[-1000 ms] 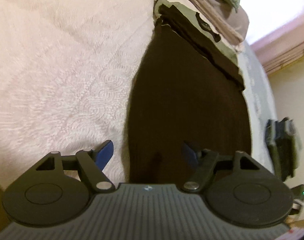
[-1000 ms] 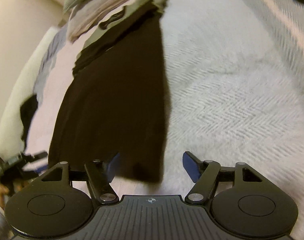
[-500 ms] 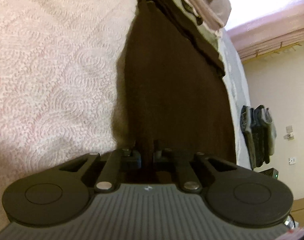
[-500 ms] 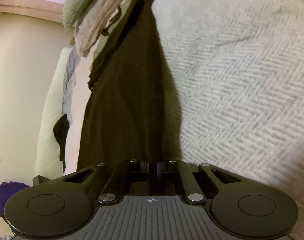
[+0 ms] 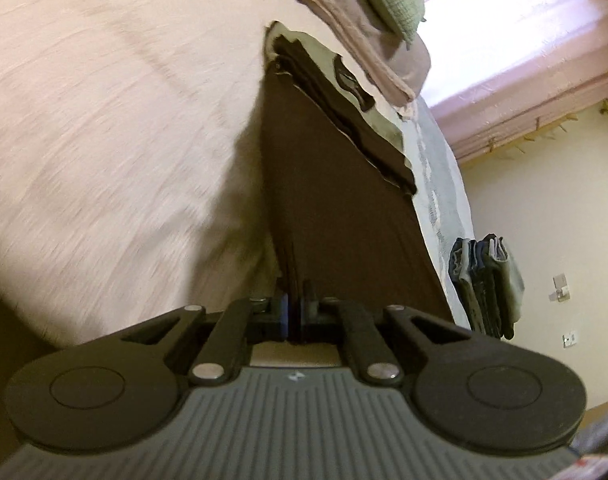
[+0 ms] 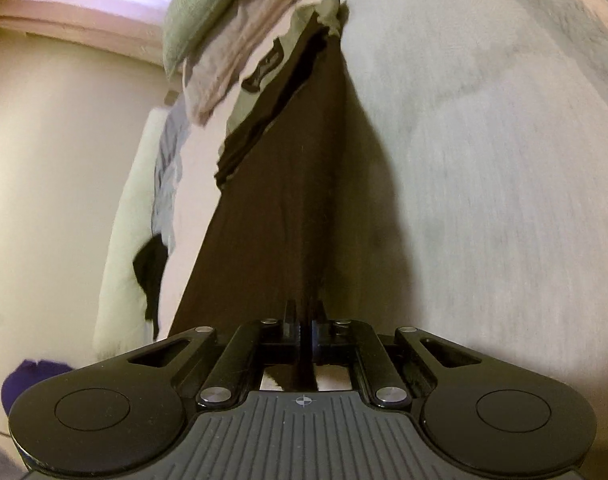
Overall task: Fold large clothes
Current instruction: 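Move both grippers to the brown hem and grasp it, then fold the brown hem up over the collar with both grippers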
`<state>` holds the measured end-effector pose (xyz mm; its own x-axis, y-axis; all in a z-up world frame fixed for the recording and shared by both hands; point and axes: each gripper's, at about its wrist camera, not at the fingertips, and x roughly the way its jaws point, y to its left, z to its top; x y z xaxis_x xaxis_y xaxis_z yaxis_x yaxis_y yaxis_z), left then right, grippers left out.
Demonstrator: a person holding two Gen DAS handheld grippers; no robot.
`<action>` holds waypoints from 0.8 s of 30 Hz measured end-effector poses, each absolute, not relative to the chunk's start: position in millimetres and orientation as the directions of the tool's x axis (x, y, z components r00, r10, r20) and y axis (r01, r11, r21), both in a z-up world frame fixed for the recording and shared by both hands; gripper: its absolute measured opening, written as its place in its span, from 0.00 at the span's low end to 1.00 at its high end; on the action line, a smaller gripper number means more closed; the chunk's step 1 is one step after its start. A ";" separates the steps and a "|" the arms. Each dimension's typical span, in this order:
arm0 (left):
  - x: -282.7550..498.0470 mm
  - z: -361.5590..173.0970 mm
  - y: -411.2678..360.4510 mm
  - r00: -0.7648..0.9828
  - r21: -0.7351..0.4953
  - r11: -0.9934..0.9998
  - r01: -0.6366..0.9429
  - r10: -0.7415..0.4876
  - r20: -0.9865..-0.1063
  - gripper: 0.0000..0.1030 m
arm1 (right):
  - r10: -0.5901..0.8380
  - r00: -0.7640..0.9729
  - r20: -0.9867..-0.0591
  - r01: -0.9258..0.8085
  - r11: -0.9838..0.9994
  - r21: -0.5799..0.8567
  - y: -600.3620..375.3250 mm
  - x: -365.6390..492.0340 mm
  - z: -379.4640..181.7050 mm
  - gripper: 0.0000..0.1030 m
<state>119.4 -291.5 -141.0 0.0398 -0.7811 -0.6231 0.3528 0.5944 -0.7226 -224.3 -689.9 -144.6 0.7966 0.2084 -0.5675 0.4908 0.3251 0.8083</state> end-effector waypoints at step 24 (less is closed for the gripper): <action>335.4 -79.5 -502.5 0.161 -0.784 0.509 0.356 -0.859 -0.485 0.02 | 0.025 0.793 -0.608 0.576 0.294 0.763 -879.9 11.4 -65.5 0.02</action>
